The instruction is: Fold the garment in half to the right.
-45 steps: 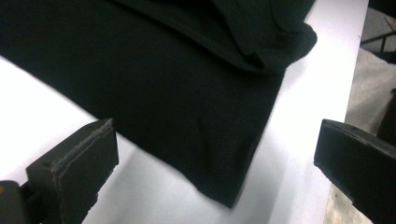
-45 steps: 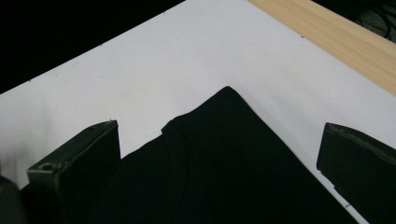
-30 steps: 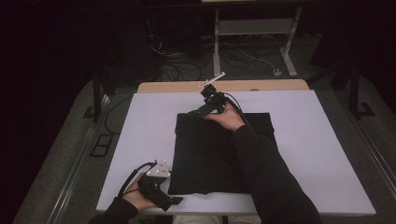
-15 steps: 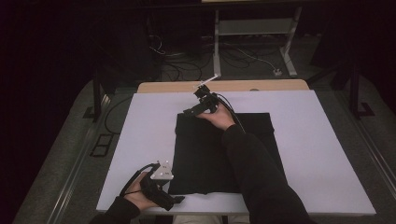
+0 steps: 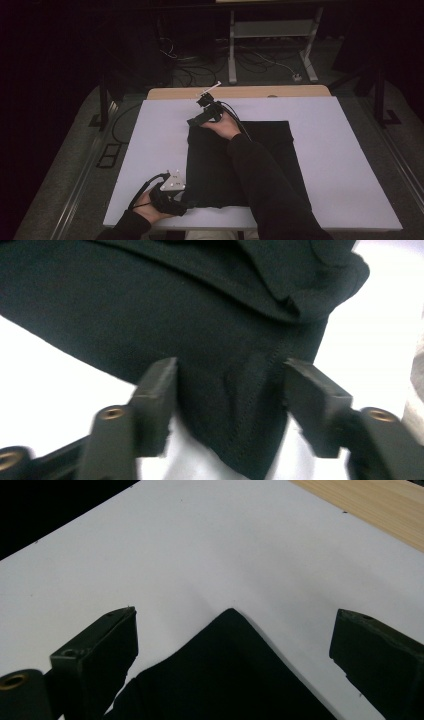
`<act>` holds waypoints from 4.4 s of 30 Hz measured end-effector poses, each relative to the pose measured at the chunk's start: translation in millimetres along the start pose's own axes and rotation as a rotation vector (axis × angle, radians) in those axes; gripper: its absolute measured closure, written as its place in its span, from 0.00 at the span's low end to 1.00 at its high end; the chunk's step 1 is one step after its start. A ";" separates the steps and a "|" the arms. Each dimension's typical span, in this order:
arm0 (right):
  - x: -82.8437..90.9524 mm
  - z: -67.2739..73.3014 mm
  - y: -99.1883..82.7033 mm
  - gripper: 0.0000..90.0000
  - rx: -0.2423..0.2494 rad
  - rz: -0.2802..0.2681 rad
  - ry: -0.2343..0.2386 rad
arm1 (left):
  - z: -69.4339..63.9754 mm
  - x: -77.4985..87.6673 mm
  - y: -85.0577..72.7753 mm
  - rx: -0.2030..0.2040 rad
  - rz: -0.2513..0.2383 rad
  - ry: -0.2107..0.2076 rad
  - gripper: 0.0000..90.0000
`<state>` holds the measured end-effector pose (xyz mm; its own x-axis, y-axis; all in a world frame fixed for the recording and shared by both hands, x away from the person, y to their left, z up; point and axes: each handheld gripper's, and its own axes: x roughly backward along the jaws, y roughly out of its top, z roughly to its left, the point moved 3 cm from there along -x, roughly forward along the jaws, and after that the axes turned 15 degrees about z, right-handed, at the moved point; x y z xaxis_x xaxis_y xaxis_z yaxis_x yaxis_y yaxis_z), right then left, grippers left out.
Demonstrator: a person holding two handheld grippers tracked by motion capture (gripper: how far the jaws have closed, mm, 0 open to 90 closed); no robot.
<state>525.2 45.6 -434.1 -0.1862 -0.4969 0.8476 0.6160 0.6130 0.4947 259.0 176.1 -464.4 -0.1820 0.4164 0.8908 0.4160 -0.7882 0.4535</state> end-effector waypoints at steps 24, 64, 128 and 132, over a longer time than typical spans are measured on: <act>-31.9 0.2 10.0 0.26 -0.020 0.025 -0.030 | 8.0 6.3 16.4 0.045 -0.047 -0.045 0.92; 0.7 0.9 8.7 0.95 0.004 0.069 -0.010 | 6.1 22.7 32.6 0.073 -0.143 -0.087 0.92; 118.5 -58.4 -53.0 0.95 -0.116 -0.089 -0.056 | -27.9 34.1 113.7 -0.088 -0.179 -0.105 0.92; 124.9 -60.5 -55.2 0.95 -0.122 -0.096 -0.063 | -29.0 33.5 119.5 -0.097 -0.187 -0.110 0.92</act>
<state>514.3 -87.5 -367.2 -0.2937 -0.5079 0.8098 0.6808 0.4835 0.5502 276.8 82.8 -379.5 -0.1472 0.6022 0.7847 0.2951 -0.7305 0.6159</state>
